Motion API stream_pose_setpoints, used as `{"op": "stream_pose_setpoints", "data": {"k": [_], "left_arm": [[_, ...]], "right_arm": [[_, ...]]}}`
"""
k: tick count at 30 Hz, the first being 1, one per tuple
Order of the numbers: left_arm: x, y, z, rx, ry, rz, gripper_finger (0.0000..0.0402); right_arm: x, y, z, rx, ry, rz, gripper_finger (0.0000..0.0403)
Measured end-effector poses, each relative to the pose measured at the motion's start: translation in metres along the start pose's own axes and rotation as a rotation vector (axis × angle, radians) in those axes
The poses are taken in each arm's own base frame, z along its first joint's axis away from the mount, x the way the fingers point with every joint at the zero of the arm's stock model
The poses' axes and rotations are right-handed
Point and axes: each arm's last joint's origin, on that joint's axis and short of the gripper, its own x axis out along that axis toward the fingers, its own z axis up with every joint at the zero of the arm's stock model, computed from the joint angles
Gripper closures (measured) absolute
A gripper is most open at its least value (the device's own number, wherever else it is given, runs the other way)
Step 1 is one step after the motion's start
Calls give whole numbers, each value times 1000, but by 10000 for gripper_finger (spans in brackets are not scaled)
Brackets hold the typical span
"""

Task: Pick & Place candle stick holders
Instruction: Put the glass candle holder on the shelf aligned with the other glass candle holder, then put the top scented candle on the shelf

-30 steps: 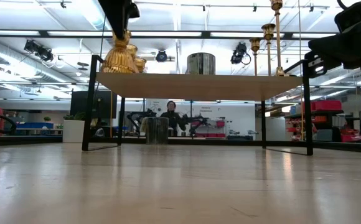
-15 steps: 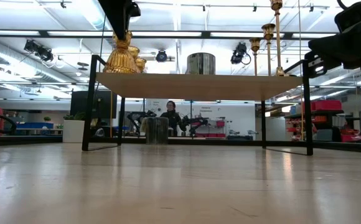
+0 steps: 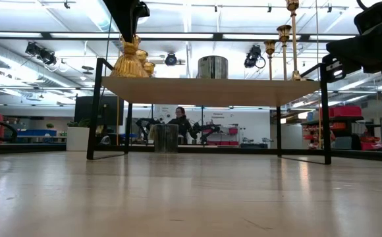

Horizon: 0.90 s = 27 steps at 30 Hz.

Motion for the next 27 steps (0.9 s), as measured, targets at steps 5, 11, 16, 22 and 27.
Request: {"op": "stream_pose_setpoints", "data": {"k": [5,11,16,22,27], "left_arm": [[0,0,0,0,1,1,322],[0,0,0,1,0,1,328],[0,0,0,0,0,-3,324],[0,0,0,0,0,-4,298],[0,-1,-1,3,10,-15,269]], "right_arm": [[0,0,0,0,0,0,389],[0,0,0,0,0,0,389],[0,0,0,0,0,0,389],[0,0,0,0,0,0,389],[0,0,0,0,0,0,389]]}}
